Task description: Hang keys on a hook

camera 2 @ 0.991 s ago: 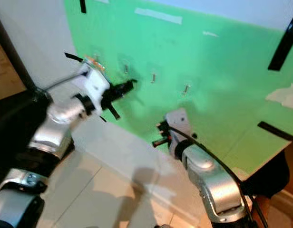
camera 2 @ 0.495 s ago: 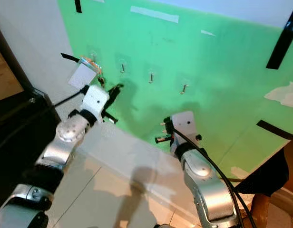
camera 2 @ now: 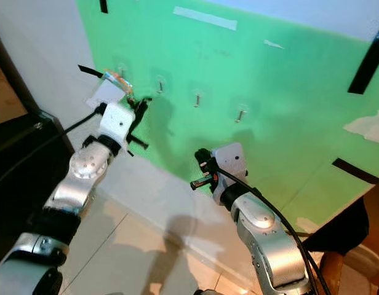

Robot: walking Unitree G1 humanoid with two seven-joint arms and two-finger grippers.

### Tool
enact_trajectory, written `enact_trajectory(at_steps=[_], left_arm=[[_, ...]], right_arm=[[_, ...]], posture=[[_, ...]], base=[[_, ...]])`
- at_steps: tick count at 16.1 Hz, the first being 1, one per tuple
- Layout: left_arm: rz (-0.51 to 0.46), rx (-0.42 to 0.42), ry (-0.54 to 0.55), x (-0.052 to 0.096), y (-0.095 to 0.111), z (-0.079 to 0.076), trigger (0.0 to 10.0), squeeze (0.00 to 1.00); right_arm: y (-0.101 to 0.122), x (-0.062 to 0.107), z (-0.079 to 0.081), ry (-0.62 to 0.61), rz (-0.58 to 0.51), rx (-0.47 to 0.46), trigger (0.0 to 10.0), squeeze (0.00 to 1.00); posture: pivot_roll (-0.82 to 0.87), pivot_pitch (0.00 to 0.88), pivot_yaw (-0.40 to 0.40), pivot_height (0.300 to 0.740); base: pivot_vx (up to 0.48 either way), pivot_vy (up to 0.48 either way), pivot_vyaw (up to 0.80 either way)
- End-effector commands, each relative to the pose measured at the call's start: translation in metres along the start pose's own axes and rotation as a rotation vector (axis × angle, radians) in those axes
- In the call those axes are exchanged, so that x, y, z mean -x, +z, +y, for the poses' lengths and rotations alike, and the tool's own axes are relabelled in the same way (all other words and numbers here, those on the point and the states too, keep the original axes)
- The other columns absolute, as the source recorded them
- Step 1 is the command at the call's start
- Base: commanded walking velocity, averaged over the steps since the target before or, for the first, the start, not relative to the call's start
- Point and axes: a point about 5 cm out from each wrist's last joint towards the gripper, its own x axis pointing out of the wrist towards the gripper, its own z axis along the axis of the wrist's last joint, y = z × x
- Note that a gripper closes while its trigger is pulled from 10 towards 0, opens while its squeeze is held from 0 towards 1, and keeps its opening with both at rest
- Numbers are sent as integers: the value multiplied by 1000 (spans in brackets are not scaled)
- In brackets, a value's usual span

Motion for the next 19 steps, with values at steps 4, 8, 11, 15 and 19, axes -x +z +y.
enact_trajectory(at_steps=[4, 8, 11, 15, 19], left_arm=[[-63, 40, -60, -15, 13, -2, 0, 0], [-59, 123, -45, -24, 15, 3, 0, 0], [-3, 259, -40, -27, 10, 6, 0, 0], [92, 418, -157, -24, -1, -6, 0, 0], [147, 415, -333, -17, -4, -23, 0, 0]], right_arm=[[5, 2, -1, 15, -23, 3, 10000, 0], [6, 2, -1, 29, -20, 11, 10000, 0], [5, 1, 0, 41, -9, 22, 10000, 0], [4, 1, -1, 42, 2, 29, 10000, 0], [4, 0, -4, 36, 8, 31, 10000, 0]], posture=[[-69, 0, -57, 740], [-71, 0, -58, 740], [-69, 0, -63, 740], [-67, 0, -65, 740], [-65, 0, -73, 740]], base=[[0, 0, 0], [0, 0, 0], [0, 0, 0], [0, 0, 0], [0, 0, 0]])
